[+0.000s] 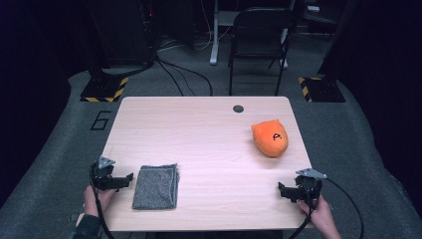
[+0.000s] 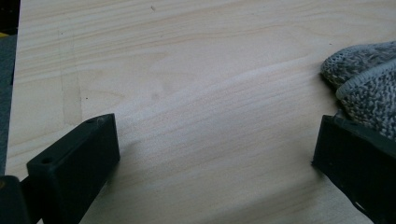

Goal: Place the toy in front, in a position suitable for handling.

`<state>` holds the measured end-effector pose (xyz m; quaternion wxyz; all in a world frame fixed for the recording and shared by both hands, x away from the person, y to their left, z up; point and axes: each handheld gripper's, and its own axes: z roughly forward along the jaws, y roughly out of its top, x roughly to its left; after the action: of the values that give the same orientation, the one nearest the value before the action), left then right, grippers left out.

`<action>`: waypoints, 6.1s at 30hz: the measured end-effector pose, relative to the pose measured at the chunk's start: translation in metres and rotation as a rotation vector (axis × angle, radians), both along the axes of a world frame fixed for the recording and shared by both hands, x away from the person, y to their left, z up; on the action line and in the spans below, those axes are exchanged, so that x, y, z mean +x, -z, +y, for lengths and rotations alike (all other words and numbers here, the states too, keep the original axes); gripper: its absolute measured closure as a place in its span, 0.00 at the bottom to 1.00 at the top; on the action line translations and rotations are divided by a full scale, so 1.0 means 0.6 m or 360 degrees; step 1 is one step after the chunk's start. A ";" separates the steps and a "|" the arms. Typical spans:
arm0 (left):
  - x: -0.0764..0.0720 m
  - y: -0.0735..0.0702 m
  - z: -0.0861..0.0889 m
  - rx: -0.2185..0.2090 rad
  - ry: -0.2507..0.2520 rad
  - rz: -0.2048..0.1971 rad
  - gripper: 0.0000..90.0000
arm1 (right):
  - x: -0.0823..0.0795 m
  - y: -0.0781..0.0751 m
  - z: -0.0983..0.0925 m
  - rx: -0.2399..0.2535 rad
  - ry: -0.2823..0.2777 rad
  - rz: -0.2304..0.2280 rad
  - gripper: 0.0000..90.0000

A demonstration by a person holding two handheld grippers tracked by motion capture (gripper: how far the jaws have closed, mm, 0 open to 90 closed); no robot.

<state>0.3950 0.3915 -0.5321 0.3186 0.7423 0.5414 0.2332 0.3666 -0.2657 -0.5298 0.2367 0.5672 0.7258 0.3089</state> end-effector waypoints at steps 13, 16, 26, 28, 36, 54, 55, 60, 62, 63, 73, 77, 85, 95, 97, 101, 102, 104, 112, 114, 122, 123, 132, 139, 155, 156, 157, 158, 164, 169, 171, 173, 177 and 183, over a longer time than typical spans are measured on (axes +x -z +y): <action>0.001 0.000 -0.001 0.0000 -0.0001 -0.0006 0.00 | 0.004 -0.001 -0.001 -0.0014 -0.0035 0.0007 0.00; 0.000 0.000 0.000 0.0001 0.0003 0.0000 0.00 | 0.006 -0.004 -0.003 -0.0014 -0.0048 0.0034 0.00; 0.001 0.000 -0.001 0.0000 -0.0001 -0.0007 0.00 | 0.012 -0.018 -0.004 -0.0077 -0.0111 0.0144 0.00; 0.001 0.000 -0.001 0.0000 0.0000 -0.0006 0.00 | 0.014 -0.024 -0.001 -0.0086 -0.0120 0.0147 0.00; 0.001 0.000 0.000 0.0001 0.0004 0.0001 0.00 | 0.032 -0.056 0.004 -0.0037 -0.0150 0.0098 0.00; 0.001 0.000 -0.001 0.0000 0.0000 -0.0006 0.00 | 0.099 -0.123 0.023 0.0100 -0.0170 0.0006 0.00; 0.001 0.000 -0.001 0.0000 0.0000 -0.0006 0.00 | 0.102 -0.125 0.026 0.0103 -0.0171 -0.0003 0.00; 0.001 0.000 0.000 0.0000 0.0003 -0.0002 0.00 | 0.118 -0.134 0.037 0.0110 -0.0175 -0.0010 0.00; 0.001 0.000 -0.001 0.0000 0.0000 -0.0006 0.00 | 0.125 -0.137 0.040 0.0114 -0.0178 -0.0020 0.00; 0.001 0.000 -0.001 0.0000 0.0000 -0.0006 0.00 | 0.125 -0.137 0.040 0.0114 -0.0178 -0.0020 0.00; 0.001 0.000 -0.001 0.0000 0.0000 -0.0007 0.00 | 0.175 -0.145 0.063 0.0152 -0.0126 -0.0016 0.00; 0.001 0.000 -0.001 0.0000 0.0006 -0.0007 0.00 | 0.197 -0.144 0.062 0.0179 -0.0091 -0.0008 0.00; 0.002 0.000 0.000 0.0002 0.0014 -0.0007 0.00 | 0.217 -0.123 0.074 0.0087 0.0031 0.0046 0.13; 0.003 0.000 -0.001 0.0003 0.0022 -0.0007 0.00 | 0.212 -0.108 0.076 0.0010 0.0021 0.0037 0.41; 0.003 0.000 -0.001 0.0000 0.0023 -0.0004 0.00 | 0.210 -0.105 0.078 -0.0005 0.0013 0.0046 0.48; 0.004 0.000 -0.001 0.0000 0.0023 -0.0004 0.00 | 0.206 -0.104 0.077 -0.0005 0.0009 0.0020 0.58; 0.004 0.000 -0.001 -0.0001 0.0025 -0.0002 0.00 | 0.205 -0.104 0.077 -0.0002 0.0012 -0.0009 0.59; 0.004 0.000 -0.001 -0.0001 0.0026 -0.0003 0.00 | 0.203 -0.109 0.078 -0.0018 0.0016 -0.0047 0.62; 0.005 0.000 -0.001 0.0002 0.0032 -0.0003 0.00 | 0.194 -0.132 0.081 0.0000 -0.0074 -0.0172 0.63; 0.005 0.001 -0.001 0.0002 0.0028 -0.0011 0.00 | 0.190 -0.139 0.084 0.0010 -0.0103 -0.0198 0.62; 0.005 0.001 -0.001 0.0001 0.0026 -0.0011 0.00 | 0.176 -0.170 0.110 0.0085 -0.0278 -0.0258 0.61; 0.005 0.001 -0.001 0.0003 0.0028 -0.0011 0.00 | 0.174 -0.174 0.114 0.0087 -0.0309 -0.0266 0.61; 0.005 0.001 -0.002 0.0001 0.0026 -0.0012 0.00 | 0.158 -0.196 0.158 0.0089 -0.0573 -0.0316 0.61; 0.005 0.001 -0.001 0.0001 0.0027 -0.0011 0.00 | 0.140 -0.212 0.206 0.0078 -0.0837 -0.0349 0.61; 0.005 0.001 -0.002 0.0001 0.0026 -0.0011 0.00 | 0.137 -0.190 0.271 -0.0037 -0.1204 -0.0341 0.60; 0.005 0.001 -0.001 0.0002 0.0028 -0.0011 0.00 | 0.141 -0.188 0.273 -0.0049 -0.1219 -0.0353 0.60; 0.005 0.001 -0.001 0.0001 0.0027 -0.0011 0.00 | 0.144 -0.186 0.276 -0.0040 -0.1215 -0.0347 0.60; 0.005 0.001 -0.001 0.0001 0.0026 -0.0011 0.00 | 0.148 -0.183 0.279 -0.0039 -0.1219 -0.0350 0.60; 0.005 0.001 -0.001 0.0002 0.0027 -0.0011 0.00 | 0.167 -0.160 0.296 -0.0121 -0.1262 -0.0304 0.60; 0.005 0.001 -0.001 0.0002 0.0027 -0.0012 0.00 | 0.182 -0.147 0.298 -0.0107 -0.1235 -0.0279 0.58; 0.005 0.001 -0.001 0.0002 0.0028 -0.0011 0.00 | 0.189 -0.141 0.301 -0.0125 -0.1232 -0.0275 0.57; 0.005 0.001 -0.001 0.0002 0.0027 -0.0010 0.00 | 0.196 -0.129 0.307 -0.0152 -0.1228 -0.0228 0.56; 0.005 0.001 -0.001 0.0001 0.0027 -0.0012 0.00 | 0.203 -0.113 0.311 -0.0166 -0.1237 -0.0222 0.53; 0.005 0.001 -0.002 -0.0001 0.0027 -0.0010 0.00 | 0.198 -0.118 0.308 -0.0151 -0.1199 -0.0231 0.26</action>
<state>0.3979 0.3905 -0.5325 0.3225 0.7461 0.5340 0.2328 0.4857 -0.0809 -0.4588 0.1833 0.2261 0.8782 0.3796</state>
